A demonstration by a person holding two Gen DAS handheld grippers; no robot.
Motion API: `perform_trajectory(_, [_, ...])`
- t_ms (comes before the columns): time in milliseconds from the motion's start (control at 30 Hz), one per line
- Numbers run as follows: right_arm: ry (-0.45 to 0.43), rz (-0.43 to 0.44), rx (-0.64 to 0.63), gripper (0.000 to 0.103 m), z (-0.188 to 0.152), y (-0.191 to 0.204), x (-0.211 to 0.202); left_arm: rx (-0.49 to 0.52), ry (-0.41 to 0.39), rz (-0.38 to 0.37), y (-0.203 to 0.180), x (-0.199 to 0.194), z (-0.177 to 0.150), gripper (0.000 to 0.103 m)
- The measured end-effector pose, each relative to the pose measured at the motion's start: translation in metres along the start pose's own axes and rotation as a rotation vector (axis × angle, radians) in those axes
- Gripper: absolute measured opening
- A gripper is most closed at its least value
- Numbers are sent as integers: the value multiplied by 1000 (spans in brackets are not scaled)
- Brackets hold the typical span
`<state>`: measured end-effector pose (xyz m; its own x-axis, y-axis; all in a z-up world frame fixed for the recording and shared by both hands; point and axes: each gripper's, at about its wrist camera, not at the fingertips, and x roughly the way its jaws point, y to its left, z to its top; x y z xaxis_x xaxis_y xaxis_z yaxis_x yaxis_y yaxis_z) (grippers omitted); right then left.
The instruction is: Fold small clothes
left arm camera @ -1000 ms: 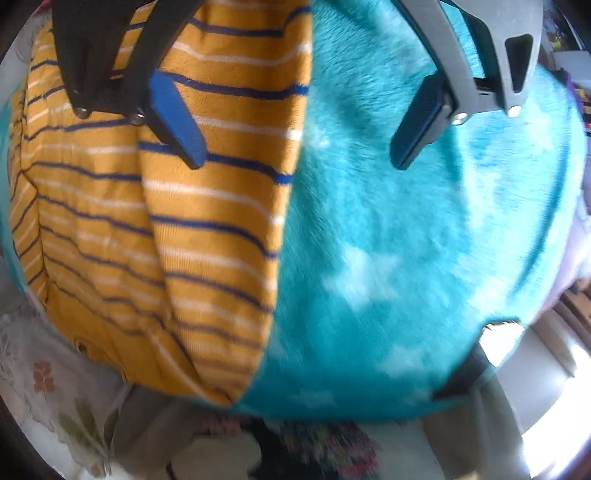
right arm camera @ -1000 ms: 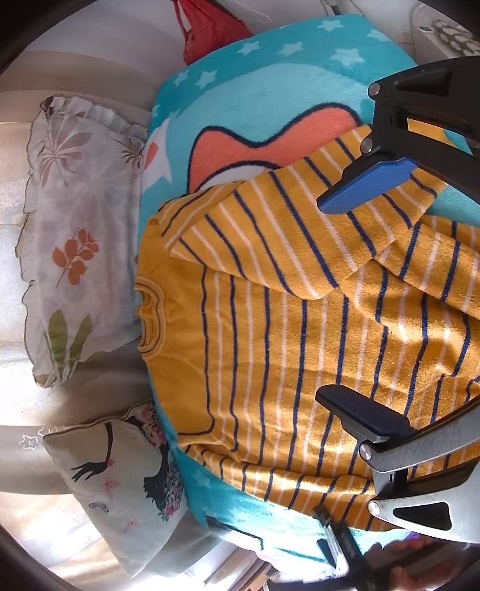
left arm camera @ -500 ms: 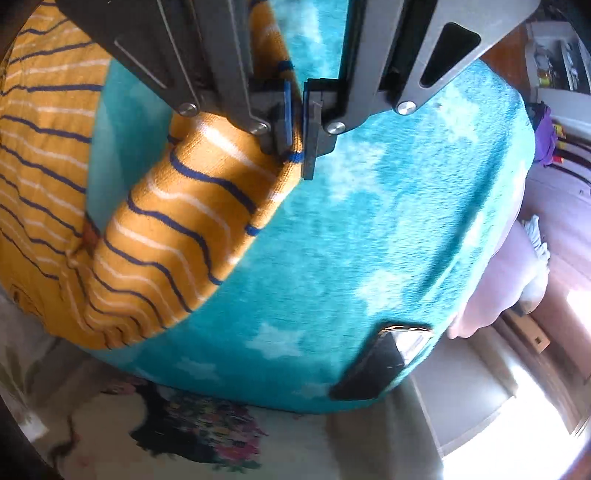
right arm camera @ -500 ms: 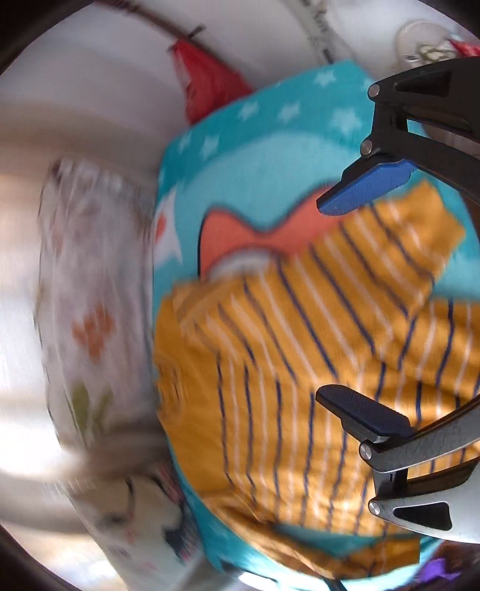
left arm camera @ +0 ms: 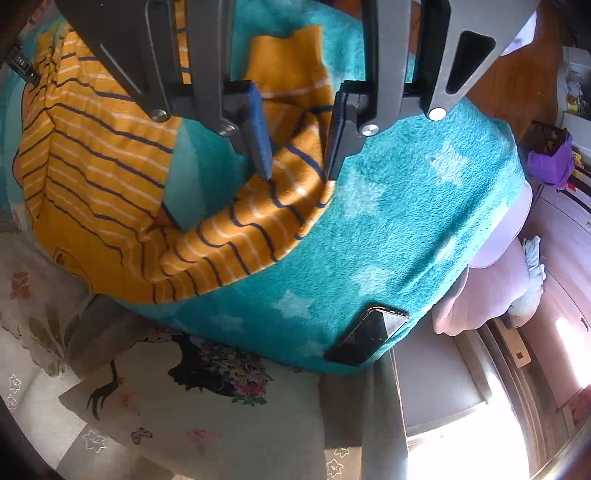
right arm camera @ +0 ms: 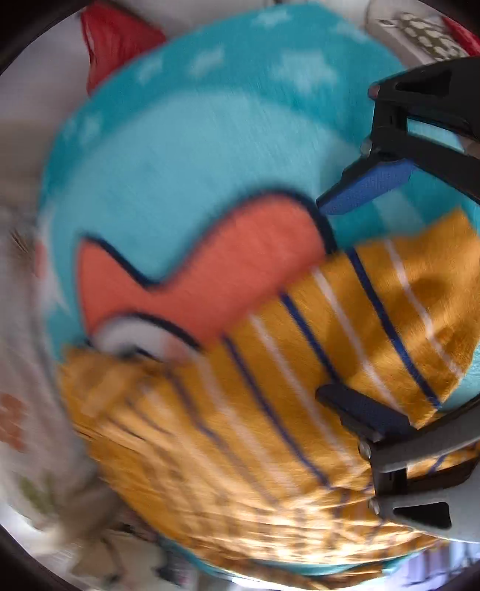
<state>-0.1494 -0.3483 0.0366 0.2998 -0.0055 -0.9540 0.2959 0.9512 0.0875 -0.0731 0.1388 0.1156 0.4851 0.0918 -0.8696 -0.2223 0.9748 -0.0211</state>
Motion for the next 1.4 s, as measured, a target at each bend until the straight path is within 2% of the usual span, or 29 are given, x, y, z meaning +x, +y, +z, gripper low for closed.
perform_trajectory(33, [17,52,-21,21,1,3,-3,1,-10,-7,-5,-2,1,29])
perform_trajectory(67, [36,97,-21,10,3,3,-6,6,-22,-10,-14,-8,-1,33])
perform_trajectory(133, [-1,121,-13,9,10,-10,-24,23,-41,-2,-29,-14,-5,37])
perform_trajectory(233, [-67,14,50,7,25,-61,-48,57,-60,27,-50,-19,-11,38])
perform_trajectory(267, [-86,-65,82,6,32,-87,-54,66,-59,34,-55,-19,-14,38])
perform_trajectory(333, [-117,-276,108,1,45,-128,-58,78,-54,37,-63,-18,-20,38])
perform_trajectory(400, [-130,-502,159,1,58,-176,-61,83,-43,42,-68,-15,-26,38])
perform_trajectory(433, [-123,-586,175,1,61,-190,-62,84,-33,41,-71,-13,-29,38])
perform_trajectory(467, [-123,-618,184,1,64,-202,-66,88,-25,39,-74,-12,-33,38])
perform_trajectory(533, [-167,-462,194,3,65,-202,-80,98,-15,41,-78,-11,-40,38])
perform_trajectory(567, [-176,-334,190,9,61,-196,-83,102,-9,42,-81,-10,-44,38])
perform_trajectory(600, [-151,-147,184,20,56,-186,-80,103,-4,41,-83,-10,-46,38])
perform_trajectory(633, [-129,-45,183,53,50,-178,-75,100,2,35,-85,-10,-49,38])
perform_trajectory(667, [-122,-6,181,69,45,-172,-71,99,5,30,-87,-10,-51,38])
perform_trajectory(700, [-117,12,170,69,38,-165,-64,99,8,23,-88,-11,-53,38])
perform_trajectory(800, [-78,-58,123,69,27,-151,-39,120,6,14,-95,-15,-57,40])
perform_trajectory(933, [-66,-50,115,70,30,-141,-4,167,-3,13,-103,-19,-63,42])
perform_trajectory(1000, [-81,-54,102,75,30,-136,-4,178,-5,11,-105,-21,-64,42])
perform_trajectory(1100, [-83,-7,71,74,32,-123,-3,186,-9,13,-106,-23,-64,42])
perform_trajectory(1133, [-81,0,55,71,32,-117,-3,187,-9,15,-106,-22,-64,42])
perform_trajectory(1200, [-73,-7,18,46,31,-105,-1,185,-5,17,-106,-21,-64,42])
perform_trajectory(1233, [-71,-20,7,17,30,-102,-2,184,-4,17,-106,-21,-64,42])
perform_trajectory(1267, [-78,-23,2,10,30,-99,-2,187,-5,17,-106,-21,-64,42])
perform_trajectory(1333, [-96,-7,18,8,30,-105,-14,190,-2,23,-106,-21,-64,42])
perform_trajectory(1400, [-122,-66,41,6,32,-116,-26,186,-1,29,-105,-19,-65,42])
